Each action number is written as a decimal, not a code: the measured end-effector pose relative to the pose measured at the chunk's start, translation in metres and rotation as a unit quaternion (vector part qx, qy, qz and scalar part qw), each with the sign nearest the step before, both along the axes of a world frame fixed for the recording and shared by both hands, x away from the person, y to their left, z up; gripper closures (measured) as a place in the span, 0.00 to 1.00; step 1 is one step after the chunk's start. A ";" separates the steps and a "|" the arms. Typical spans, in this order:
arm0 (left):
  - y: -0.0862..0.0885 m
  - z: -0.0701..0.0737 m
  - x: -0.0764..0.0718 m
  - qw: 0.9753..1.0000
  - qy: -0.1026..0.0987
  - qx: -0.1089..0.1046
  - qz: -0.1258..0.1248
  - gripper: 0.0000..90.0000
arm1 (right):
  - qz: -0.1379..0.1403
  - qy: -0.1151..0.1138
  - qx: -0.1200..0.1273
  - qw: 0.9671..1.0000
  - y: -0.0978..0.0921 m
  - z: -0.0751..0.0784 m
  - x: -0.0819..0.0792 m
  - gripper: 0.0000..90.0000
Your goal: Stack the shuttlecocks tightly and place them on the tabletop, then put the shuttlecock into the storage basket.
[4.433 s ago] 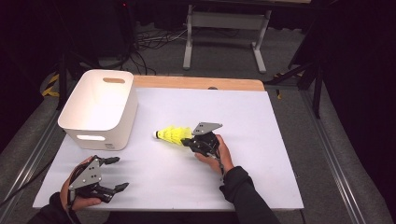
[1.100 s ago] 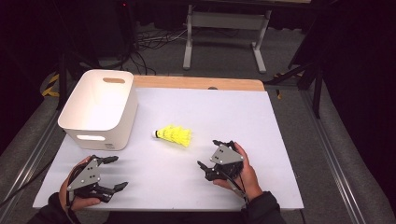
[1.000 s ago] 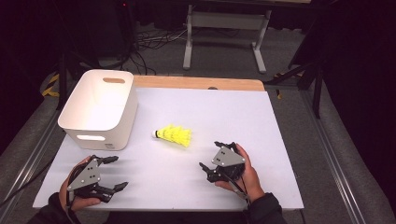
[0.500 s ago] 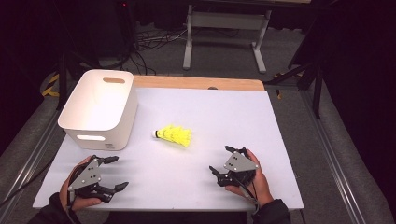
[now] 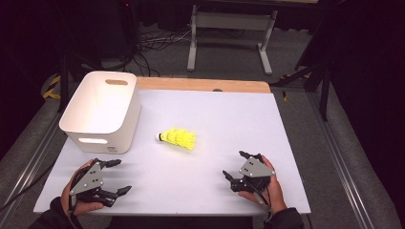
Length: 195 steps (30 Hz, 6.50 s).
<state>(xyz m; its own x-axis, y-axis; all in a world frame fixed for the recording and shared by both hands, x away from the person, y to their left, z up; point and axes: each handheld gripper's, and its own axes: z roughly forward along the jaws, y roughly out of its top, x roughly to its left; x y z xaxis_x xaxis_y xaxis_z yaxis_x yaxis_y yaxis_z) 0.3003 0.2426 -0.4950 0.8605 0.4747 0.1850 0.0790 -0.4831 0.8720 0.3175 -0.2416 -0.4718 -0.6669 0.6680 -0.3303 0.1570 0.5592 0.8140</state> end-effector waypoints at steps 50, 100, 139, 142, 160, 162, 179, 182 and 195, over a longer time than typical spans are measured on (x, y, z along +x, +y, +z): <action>0.001 -0.002 0.003 1.000 -0.003 -0.007 0.012 0.12 | 0.015 0.029 0.031 0.999 -0.005 -0.006 0.014 0.17; -0.001 -0.002 -0.001 1.000 -0.006 0.001 0.010 0.12 | 0.089 0.112 0.000 0.990 0.089 -0.010 0.067 0.27; -0.011 -0.006 -0.005 1.000 0.003 0.009 -0.021 0.12 | -0.021 0.152 0.041 0.987 0.181 -0.014 0.141 0.93; -0.010 -0.006 -0.005 1.000 0.003 0.009 -0.021 0.12 | -0.014 0.144 0.037 0.989 0.183 -0.013 0.142 0.96; -0.013 -0.009 0.002 1.000 0.015 0.013 -0.002 0.12 | 0.051 0.117 0.063 0.990 0.172 0.003 0.107 0.97; -0.015 -0.009 0.004 1.000 0.016 0.015 0.001 0.12 | 0.067 0.115 0.067 0.989 0.169 0.006 0.100 0.97; -0.060 -0.002 0.029 0.999 0.015 0.032 0.005 0.17 | 0.159 0.095 0.030 0.982 0.143 0.019 0.036 0.97; -0.068 0.001 0.034 0.999 0.011 0.033 -0.005 0.20 | 0.166 0.094 0.014 0.982 0.143 0.019 0.030 0.97; -0.102 0.002 0.053 0.997 0.036 0.064 -0.039 0.50 | 0.190 0.073 -0.078 0.976 0.152 0.024 0.018 0.95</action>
